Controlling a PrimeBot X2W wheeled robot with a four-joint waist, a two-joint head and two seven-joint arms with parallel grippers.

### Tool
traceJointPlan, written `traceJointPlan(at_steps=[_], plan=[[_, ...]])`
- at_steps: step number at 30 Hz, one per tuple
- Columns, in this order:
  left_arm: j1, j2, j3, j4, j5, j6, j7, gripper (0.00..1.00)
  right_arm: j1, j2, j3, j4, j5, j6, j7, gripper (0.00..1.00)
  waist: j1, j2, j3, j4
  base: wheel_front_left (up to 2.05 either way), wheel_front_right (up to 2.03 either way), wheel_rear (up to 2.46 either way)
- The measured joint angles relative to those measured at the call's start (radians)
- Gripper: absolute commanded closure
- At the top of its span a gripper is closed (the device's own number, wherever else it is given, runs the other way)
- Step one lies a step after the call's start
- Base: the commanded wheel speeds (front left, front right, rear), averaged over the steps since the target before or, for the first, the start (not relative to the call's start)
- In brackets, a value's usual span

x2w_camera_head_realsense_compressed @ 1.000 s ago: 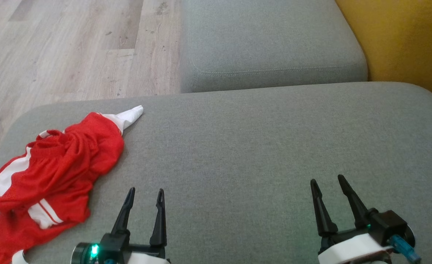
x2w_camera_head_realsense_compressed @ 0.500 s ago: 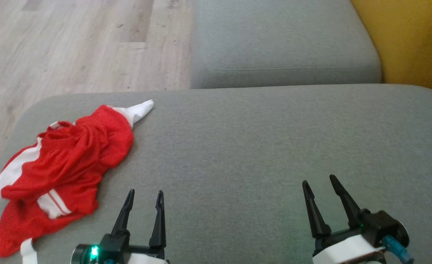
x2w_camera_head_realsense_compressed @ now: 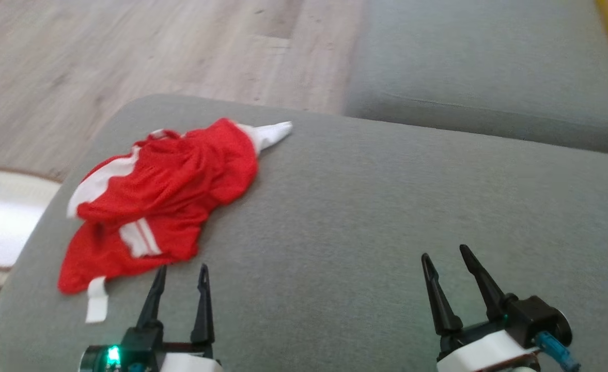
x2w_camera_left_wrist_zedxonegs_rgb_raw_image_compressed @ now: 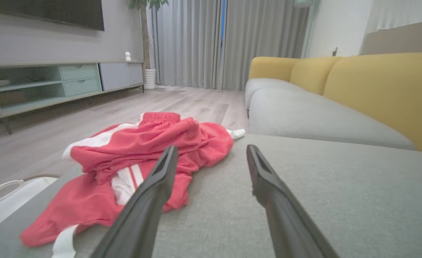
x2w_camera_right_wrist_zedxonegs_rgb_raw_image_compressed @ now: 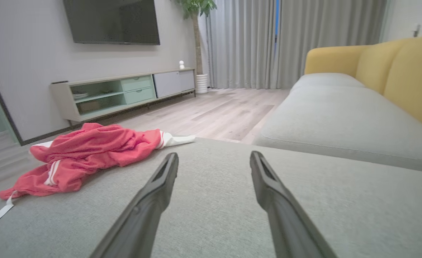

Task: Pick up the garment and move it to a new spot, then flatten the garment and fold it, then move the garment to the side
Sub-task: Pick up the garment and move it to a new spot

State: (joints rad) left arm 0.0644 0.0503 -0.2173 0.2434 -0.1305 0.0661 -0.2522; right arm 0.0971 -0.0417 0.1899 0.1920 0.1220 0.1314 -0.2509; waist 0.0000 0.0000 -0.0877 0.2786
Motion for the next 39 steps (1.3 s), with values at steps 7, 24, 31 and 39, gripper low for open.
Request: traceJointPlan(at_steps=[7, 24, 31, 39], plan=[[0.001, -0.001, 0.053, -0.015, 0.008, 0.007, 0.0, 0.0, -0.002, 0.0, 0.001, 0.007, 0.0, 0.0, 0.0, 0.0, 0.0, 0.0, 0.017, 0.109, 0.0, 0.0, 0.0], [-0.096, 0.012, 0.124, -0.063, 0.017, -0.001, 0.0, 0.0, -0.022, -0.002, -0.006, 0.014, -0.066, 0.0, 0.0, 0.0, 0.0, 0.0, 0.143, 0.21, 0.0, 0.0, 0.0], [-0.493, 0.105, 0.145, -0.018, 0.026, -0.066, 0.048, 0.0, -0.125, -0.099, -0.002, -0.021, -0.079, 0.0, 0.0, 0.0, 0.0002, 0.0, 0.266, 0.179, 0.0, 0.0, 0.0], [-0.945, 0.123, 0.116, 0.268, 0.025, -0.134, 0.256, 0.0, -0.209, -0.249, -0.013, -0.081, -0.09, 0.0, 0.0, 0.0, 0.0004, -0.0001, 0.44, 0.143, 0.0, 0.0, 0.0]])
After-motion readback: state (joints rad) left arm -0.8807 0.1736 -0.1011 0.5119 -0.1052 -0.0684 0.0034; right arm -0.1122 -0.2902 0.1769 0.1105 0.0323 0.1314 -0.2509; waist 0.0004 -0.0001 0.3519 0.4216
